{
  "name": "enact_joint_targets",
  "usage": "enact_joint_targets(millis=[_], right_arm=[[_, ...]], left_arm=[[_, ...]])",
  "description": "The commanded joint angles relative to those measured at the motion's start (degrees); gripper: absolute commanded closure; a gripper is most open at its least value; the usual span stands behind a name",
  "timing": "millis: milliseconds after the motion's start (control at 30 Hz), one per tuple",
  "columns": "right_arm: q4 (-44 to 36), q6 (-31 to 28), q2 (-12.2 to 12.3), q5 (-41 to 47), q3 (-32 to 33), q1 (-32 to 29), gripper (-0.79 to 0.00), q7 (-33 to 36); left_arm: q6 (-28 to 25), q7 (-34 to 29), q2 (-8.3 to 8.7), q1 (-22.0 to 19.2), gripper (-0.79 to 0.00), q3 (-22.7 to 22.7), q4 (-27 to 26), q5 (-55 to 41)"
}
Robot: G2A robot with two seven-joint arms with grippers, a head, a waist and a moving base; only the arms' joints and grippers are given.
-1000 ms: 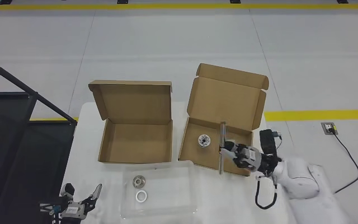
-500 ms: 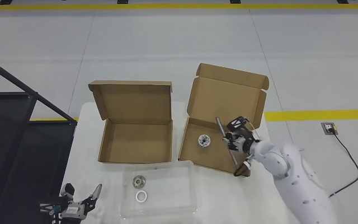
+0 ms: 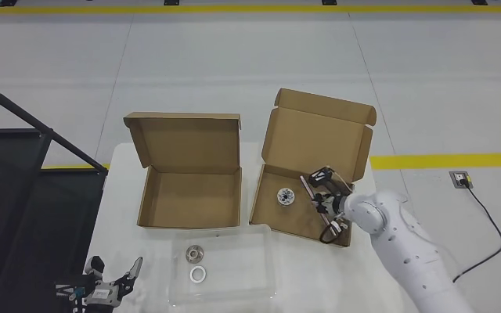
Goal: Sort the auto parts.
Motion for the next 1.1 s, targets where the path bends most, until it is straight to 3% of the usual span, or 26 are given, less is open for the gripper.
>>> enact_joint_targets(millis=[0,200,300,467,567,600,633,767,900,1067], right_arm=[[1.4,-0.4,-0.2,0.4,-0.4,0.6,-0.280,-0.4],[4.4,-0.6,-0.9,1.0,-1.8,2.1,-0.345,-1.6],[5.5,-1.2,-1.1,1.2,-1.8,2.4,-0.339,-3.1],[3.3,-5.0,-0.4,2.9,0.9,0.6,-0.348,-9.6],[-3.8,-6.6,0.7,2.9,3.8,-3.0,-0.379,-12.9],[-7.3,-7.5,1.1,3.2,4.7,-4.7,-0.431,-13.5],[-10.8,-7.8,1.4,3.2,5.8,-6.5,-0.591,-13.7],[-25.0,-8.8,2.6,3.2,8.3,-13.3,-0.767,-12.0],[-35.4,-10.0,2.9,3.4,7.2,-17.6,-0.785,-9.1],[-43.2,-6.9,2.2,0.0,0.5,-18.5,-0.785,-4.9]], left_arm=[[0.0,0.0,0.00,0.0,-0.785,0.0,0.0,0.0],[0.0,0.0,0.00,0.0,-0.785,0.0,0.0,0.0],[0.0,0.0,0.00,0.0,-0.785,0.0,0.0,0.0],[0.0,0.0,0.00,0.0,-0.785,0.0,0.0,0.0],[0.0,0.0,0.00,0.0,-0.785,0.0,0.0,0.0],[0.0,0.0,0.00,0.0,-0.785,0.0,0.0,0.0],[0.0,0.0,0.00,0.0,-0.785,0.0,0.0,0.0],[-0.1,-0.5,-0.04,-0.4,-0.785,0.1,0.1,0.3],[0.1,-0.3,-0.20,-0.8,-0.785,0.1,0.5,0.6],[0.0,0.0,-0.34,-0.8,-0.785,-0.9,1.4,-0.3]])
